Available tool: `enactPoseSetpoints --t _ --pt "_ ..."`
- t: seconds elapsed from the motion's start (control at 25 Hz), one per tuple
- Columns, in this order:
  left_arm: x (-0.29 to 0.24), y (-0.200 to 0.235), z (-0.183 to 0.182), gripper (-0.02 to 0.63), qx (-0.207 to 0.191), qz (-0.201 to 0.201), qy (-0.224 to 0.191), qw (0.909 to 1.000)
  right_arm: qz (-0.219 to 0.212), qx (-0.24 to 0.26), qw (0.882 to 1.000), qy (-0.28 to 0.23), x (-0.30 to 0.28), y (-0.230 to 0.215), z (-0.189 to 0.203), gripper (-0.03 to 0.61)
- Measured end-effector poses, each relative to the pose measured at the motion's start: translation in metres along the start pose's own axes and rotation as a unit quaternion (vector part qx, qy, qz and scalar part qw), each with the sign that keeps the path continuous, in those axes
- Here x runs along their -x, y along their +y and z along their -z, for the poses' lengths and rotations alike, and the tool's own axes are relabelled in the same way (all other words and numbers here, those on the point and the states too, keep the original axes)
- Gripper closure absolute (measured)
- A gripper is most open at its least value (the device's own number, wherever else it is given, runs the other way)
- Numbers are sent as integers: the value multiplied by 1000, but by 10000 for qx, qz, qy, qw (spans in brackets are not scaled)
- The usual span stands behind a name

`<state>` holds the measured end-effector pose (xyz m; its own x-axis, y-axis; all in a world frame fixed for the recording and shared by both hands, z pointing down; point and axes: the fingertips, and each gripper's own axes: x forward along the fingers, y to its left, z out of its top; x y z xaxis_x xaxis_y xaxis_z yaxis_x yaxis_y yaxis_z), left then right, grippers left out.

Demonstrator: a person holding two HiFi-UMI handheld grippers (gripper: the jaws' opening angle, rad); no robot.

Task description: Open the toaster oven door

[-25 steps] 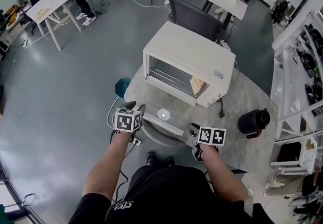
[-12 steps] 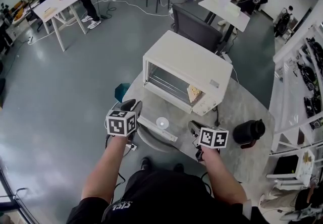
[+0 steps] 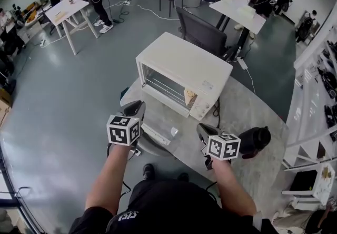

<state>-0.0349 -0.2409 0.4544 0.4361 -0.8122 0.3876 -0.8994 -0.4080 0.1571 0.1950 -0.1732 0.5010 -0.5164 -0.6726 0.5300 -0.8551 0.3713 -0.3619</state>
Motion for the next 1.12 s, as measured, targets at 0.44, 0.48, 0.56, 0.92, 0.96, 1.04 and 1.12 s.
enactPoseSetpoints --t 0.44,0.48,0.56,0.92,0.96,1.04,1.12 --pt "23 -84 -28 606 -330 -251 -659 9970 -675 392 9942 -744 38 -8 -44 584" --pt "27 -85 -32 606 -378 -250 -702 9965 -680 361 9939 -786 39 -9 -46 584" --pt "32 -82 -40 606 -582 -215 -741 9953 -642 414 9935 -848 40 -9 -54 585" --pt "63 -13 -88 606 -769 -245 -1081 9909 -364 1254 9731 -1896 47 40 -139 586" --pt "67 -6 -91 606 -759 -279 -1125 9904 -348 1280 9705 -2014 50 46 -144 586" --pt "80 4 -100 606 -702 -321 -1297 9885 -397 1312 9646 -2253 57 61 -149 586" --pt "94 12 -107 606 -669 -374 -1501 9857 -552 1341 9571 -2507 66 76 -152 586"
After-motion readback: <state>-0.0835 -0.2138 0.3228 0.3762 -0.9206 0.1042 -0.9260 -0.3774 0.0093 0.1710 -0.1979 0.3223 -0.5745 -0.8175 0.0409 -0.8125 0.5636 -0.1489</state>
